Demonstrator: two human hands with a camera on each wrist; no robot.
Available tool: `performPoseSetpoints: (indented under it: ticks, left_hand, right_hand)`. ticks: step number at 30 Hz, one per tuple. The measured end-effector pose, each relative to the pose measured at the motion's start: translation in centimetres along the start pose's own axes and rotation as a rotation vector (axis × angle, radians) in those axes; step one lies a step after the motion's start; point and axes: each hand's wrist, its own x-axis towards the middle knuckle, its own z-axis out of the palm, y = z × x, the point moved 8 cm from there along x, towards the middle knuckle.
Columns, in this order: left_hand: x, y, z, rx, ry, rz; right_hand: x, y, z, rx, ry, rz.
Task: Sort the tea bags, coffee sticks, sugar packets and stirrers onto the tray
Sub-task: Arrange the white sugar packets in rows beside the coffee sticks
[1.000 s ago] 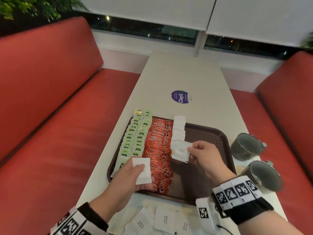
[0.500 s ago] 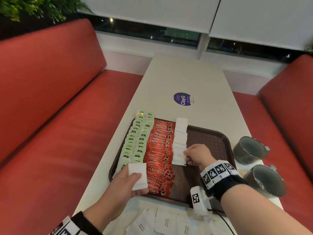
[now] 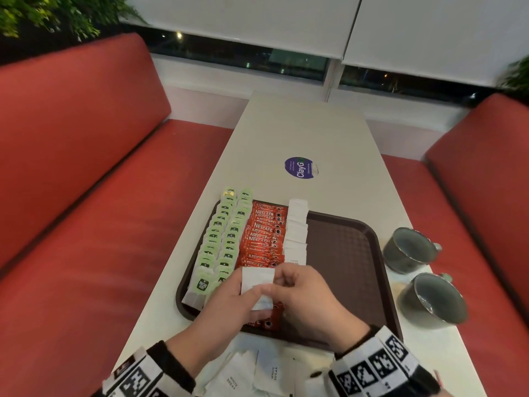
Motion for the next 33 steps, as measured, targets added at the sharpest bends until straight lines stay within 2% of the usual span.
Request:
performPoseSetpoints:
  ticks: [2, 4, 6, 8, 14, 20, 22, 26, 29, 31, 33]
  left_hand:
    - [-0.1, 0.2, 0.1, 0.015, 0.009, -0.001]
    - [-0.4, 0.4, -0.6, 0.018, 0.039, -0.014]
    - [-0.9, 0.5, -2.0, 0.014, 0.072, -0.005]
    - [-1.6, 0.5, -3.6, 0.009, 0.116, 0.007]
    - [-5.7, -1.4, -9.1, -0.067, 0.271, -0.002]
    - [-10.5, -3.6, -12.9, -0.162, 0.39, -0.007]
    - [-11.5, -4.0, -13.6, -0.136, 0.425, -0.006]
    - [-12.1, -4.3, -13.7, 0.073, 0.407, -0.001]
    - [-11.6, -4.1, -12.4, 0.463, 0.328, 0.025]
    - [-10.9, -3.9, -10.5, 0.705, 0.221, 0.061]
    - [-10.0, -4.1, -8.1, 0.859, 0.095, 0.074]
  right_hand:
    - [0.0, 0.1, -0.6, 0.054, 0.017, 0.02]
    - [0.4, 0.4, -2.5, 0.114, 0.093, 0.068]
    - [1.4, 1.3, -5.7, -0.032, 0.234, 0.103]
    - [2.6, 2.5, -8.2, -0.201, 0.306, 0.174]
    - [5.0, 6.0, -8.2, -0.274, 0.203, 0.396]
    - [5.2, 7.0, -7.4, -0.265, 0.201, 0.429]
    - [5.0, 6.5, -7.1, -0.335, 0.196, 0.408]
    - [3.1, 2.1, -6.8, -0.624, 0.271, 0.167]
    - [-1.7, -1.3, -4.5, -0.621, 0.216, -0.038]
    - [-5.3, -1.7, -2.9, -0.615, 0.154, -0.087]
    - [-8.0, -0.2, -1.8, -0.665, 0.091, -0.054]
